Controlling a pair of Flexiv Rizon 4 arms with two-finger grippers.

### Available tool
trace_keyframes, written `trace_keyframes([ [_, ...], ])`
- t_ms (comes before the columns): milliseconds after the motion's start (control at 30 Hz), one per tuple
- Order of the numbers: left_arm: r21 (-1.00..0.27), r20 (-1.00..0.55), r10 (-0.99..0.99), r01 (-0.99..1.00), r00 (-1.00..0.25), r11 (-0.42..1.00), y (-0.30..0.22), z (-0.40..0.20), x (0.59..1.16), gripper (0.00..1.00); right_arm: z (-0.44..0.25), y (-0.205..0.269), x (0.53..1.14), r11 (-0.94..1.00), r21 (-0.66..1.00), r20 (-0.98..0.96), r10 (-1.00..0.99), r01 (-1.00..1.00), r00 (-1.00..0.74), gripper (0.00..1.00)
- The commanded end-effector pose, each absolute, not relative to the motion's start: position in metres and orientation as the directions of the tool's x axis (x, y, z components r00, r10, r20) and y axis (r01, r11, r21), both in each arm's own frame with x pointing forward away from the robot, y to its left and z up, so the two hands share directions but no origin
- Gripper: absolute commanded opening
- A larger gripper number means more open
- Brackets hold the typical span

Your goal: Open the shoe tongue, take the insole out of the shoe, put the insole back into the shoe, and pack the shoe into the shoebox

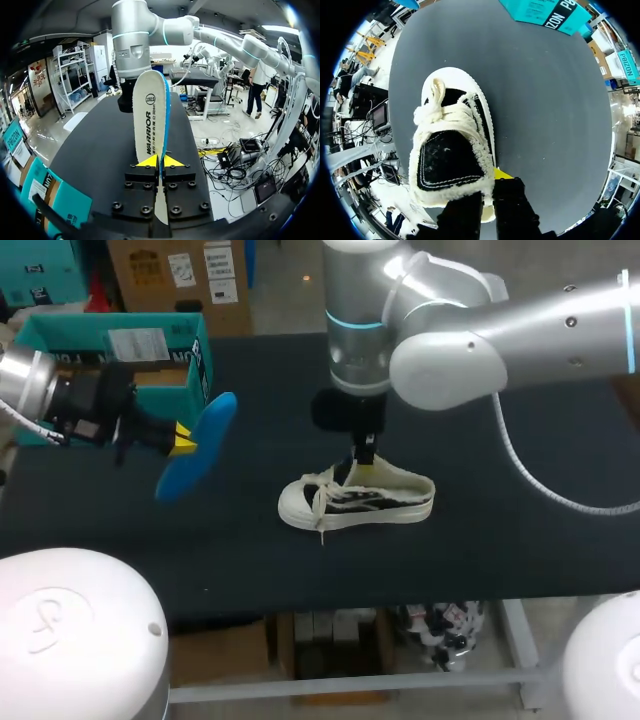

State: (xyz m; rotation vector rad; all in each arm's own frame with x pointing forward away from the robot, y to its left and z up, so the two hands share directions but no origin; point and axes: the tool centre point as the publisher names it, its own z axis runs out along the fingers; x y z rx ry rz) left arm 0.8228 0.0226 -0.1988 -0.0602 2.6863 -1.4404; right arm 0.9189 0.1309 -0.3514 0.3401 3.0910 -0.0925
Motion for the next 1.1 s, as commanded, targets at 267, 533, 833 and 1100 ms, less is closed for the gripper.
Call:
trace_keyframes([
  [267, -0.820, -0.092, 0.067, 0.114, -0.993, 0.561, 0.005, -0.187, 0.848, 0.00, -0.335, 0.135, 0.910, 0.918, -0.020, -0.012, 0.397, 0.397, -0.918, 0.00],
  [533, -0.809, -0.156, 0.214, 0.249, -0.964, 0.532, -0.010, -0.173, 0.865, 0.00, -0.322, 0.142, 0.908, 0.824, -0.004, 0.075, 0.565, 0.567, -0.821, 0.00],
  [833, -0.798, -0.185, 0.331, 0.338, -0.925, 0.499, -0.030, -0.163, 0.883, 0.00, -0.319, 0.153, 0.907, 0.666, 0.062, 0.149, 0.730, 0.743, -0.667, 0.00],
  [1100, -0.794, -0.220, 0.394, 0.398, -0.892, 0.459, -0.036, -0.158, 0.893, 0.00, -0.329, 0.160, 0.899, 0.478, 0.072, 0.196, 0.854, 0.875, -0.482, 0.00],
])
